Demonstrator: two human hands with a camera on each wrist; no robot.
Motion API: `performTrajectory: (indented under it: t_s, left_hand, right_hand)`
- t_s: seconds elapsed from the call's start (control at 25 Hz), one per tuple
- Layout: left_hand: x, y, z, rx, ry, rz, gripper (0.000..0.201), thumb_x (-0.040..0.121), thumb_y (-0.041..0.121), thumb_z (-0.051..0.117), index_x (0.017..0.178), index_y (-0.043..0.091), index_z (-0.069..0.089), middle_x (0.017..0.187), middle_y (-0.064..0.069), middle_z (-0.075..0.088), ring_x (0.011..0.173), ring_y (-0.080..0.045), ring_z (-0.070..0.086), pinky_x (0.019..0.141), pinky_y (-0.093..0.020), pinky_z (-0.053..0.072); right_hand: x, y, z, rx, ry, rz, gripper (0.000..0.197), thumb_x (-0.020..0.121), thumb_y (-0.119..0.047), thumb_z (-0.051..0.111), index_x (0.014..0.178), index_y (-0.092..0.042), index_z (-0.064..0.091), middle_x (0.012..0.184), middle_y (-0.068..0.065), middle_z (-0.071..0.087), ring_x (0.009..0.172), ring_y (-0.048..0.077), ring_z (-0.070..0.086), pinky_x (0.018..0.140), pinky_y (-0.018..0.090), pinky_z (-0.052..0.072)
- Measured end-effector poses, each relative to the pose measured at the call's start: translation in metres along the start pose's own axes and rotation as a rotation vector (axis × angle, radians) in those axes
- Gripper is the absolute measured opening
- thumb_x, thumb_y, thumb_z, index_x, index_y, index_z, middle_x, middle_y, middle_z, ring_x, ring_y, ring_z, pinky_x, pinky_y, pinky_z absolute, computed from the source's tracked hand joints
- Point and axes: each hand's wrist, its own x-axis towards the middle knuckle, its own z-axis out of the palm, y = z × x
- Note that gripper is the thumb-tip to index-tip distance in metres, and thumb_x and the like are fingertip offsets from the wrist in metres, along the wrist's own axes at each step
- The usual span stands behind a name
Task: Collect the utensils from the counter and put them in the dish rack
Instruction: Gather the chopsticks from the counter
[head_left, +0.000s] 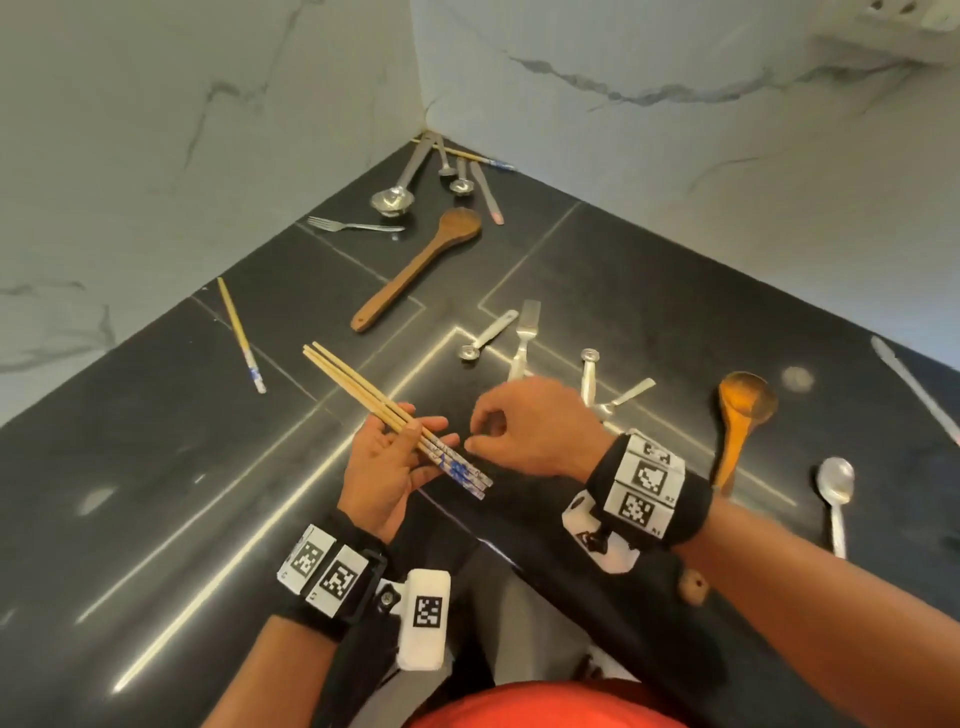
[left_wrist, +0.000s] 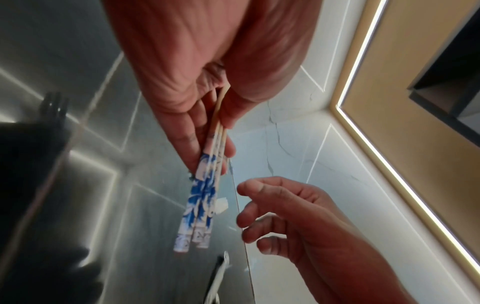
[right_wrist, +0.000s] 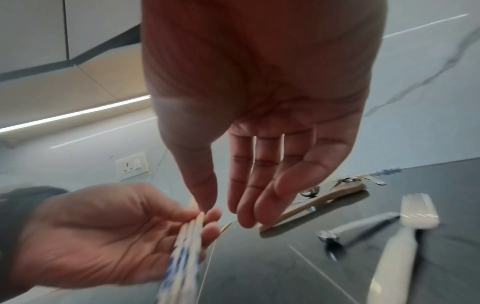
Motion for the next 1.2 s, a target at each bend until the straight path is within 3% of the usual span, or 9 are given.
performTrajectory:
  t_s: [0.16, 0.28, 0.48, 0.6, 0.72, 0.88, 1.0, 1.12, 1.2]
  left_hand:
    - [0.013, 0.027, -0.067, -0.038, 0.131, 0.012, 0.013, 0.102, 0.004, 0.04, 0.107, 0.011, 0.049, 0.101, -0.017, 0.07, 0.083, -0.027, 0.075, 0.069, -0.042, 0.062]
    - [0.015, 0.043, -0.115, -0.086, 0.204, 0.009, 0.018, 0.102, 0.003, 0.039, 0.116, 0.009, 0.047, 0.099, -0.017, 0.07, 0.081, -0.026, 0.075, 0.065, -0.04, 0.062]
    - [0.012, 0.052, -0.164, -0.178, 0.299, -0.044, 0.017, 0.102, 0.005, 0.039, 0.112, 0.012, 0.05, 0.094, -0.013, 0.072, 0.092, -0.031, 0.073, 0.07, -0.043, 0.059]
    - [0.014, 0.053, -0.178, -0.196, 0.345, -0.058, 0.017, 0.102, 0.007, 0.04, 0.109, 0.015, 0.053, 0.094, -0.013, 0.072, 0.097, -0.032, 0.071, 0.075, -0.045, 0.058]
    - [0.018, 0.052, -0.181, -0.207, 0.35, -0.061, 0.014, 0.101, 0.01, 0.044, 0.109, 0.014, 0.054, 0.095, -0.014, 0.071, 0.099, -0.033, 0.07, 0.082, -0.05, 0.057]
    - [0.028, 0.049, -0.168, -0.207, 0.321, -0.073, 0.012, 0.1, 0.011, 0.047, 0.108, 0.015, 0.055, 0.097, -0.013, 0.07, 0.1, -0.032, 0.07, 0.084, -0.051, 0.056]
    - [0.039, 0.045, -0.144, -0.217, 0.28, -0.078, 0.014, 0.098, 0.012, 0.05, 0.111, 0.015, 0.054, 0.098, -0.011, 0.07, 0.098, -0.028, 0.07, 0.087, -0.052, 0.054]
    - [0.053, 0.041, -0.112, -0.251, 0.207, -0.084, 0.017, 0.097, 0.02, 0.054, 0.114, 0.015, 0.053, 0.095, -0.009, 0.071, 0.093, -0.026, 0.071, 0.087, -0.052, 0.054]
    - [0.063, 0.039, -0.086, -0.243, 0.147, -0.08, 0.017, 0.098, 0.024, 0.054, 0.112, 0.015, 0.052, 0.092, -0.008, 0.072, 0.083, -0.022, 0.072, 0.08, -0.048, 0.057]
  right_hand:
    - [0.096, -0.049, 0.005, -0.071, 0.017, -0.057, 0.022, 0.081, -0.051, 0.061, 0.089, -0.034, 0.073, 0.095, -0.012, 0.07, 0.092, 0.015, 0.064, 0.074, 0.029, 0.044]
    - [0.173, -0.099, 0.03, -0.131, -0.082, -0.124, 0.023, 0.082, -0.049, 0.063, 0.092, -0.031, 0.074, 0.1, -0.01, 0.07, 0.096, 0.02, 0.066, 0.08, 0.032, 0.05]
    - [0.263, -0.167, 0.083, -0.212, -0.218, -0.15, 0.045, 0.079, -0.064, 0.061, 0.091, -0.021, 0.071, 0.093, 0.002, 0.07, 0.085, 0.028, 0.065, 0.08, 0.037, 0.055]
    - [0.289, -0.188, 0.105, -0.219, -0.221, -0.132, 0.039, 0.077, -0.057, 0.067, 0.086, -0.02, 0.061, 0.089, 0.003, 0.066, 0.076, 0.028, 0.062, 0.072, 0.035, 0.054]
    - [0.293, -0.188, 0.113, -0.123, -0.256, -0.073, 0.026, 0.072, -0.037, 0.071, 0.078, -0.017, 0.057, 0.082, 0.005, 0.072, 0.066, 0.025, 0.067, 0.067, 0.033, 0.059]
    - [0.262, -0.16, 0.09, -0.07, -0.268, -0.067, 0.026, 0.07, -0.035, 0.064, 0.061, -0.012, 0.069, 0.046, -0.001, 0.066, 0.05, 0.011, 0.068, 0.057, 0.023, 0.052]
    - [0.219, -0.123, 0.056, 0.02, -0.164, -0.183, 0.027, 0.073, -0.036, 0.067, 0.059, -0.013, 0.073, 0.051, -0.005, 0.065, 0.052, 0.003, 0.059, 0.056, 0.022, 0.045]
    - [0.173, -0.093, 0.027, 0.01, -0.205, -0.249, 0.016, 0.077, -0.034, 0.071, 0.07, -0.02, 0.07, 0.056, -0.015, 0.058, 0.056, -0.001, 0.055, 0.056, 0.019, 0.041]
    - [0.15, -0.076, 0.019, -0.035, -0.222, -0.271, 0.015, 0.077, -0.039, 0.07, 0.075, -0.024, 0.07, 0.057, -0.016, 0.055, 0.058, 0.003, 0.054, 0.057, 0.021, 0.043]
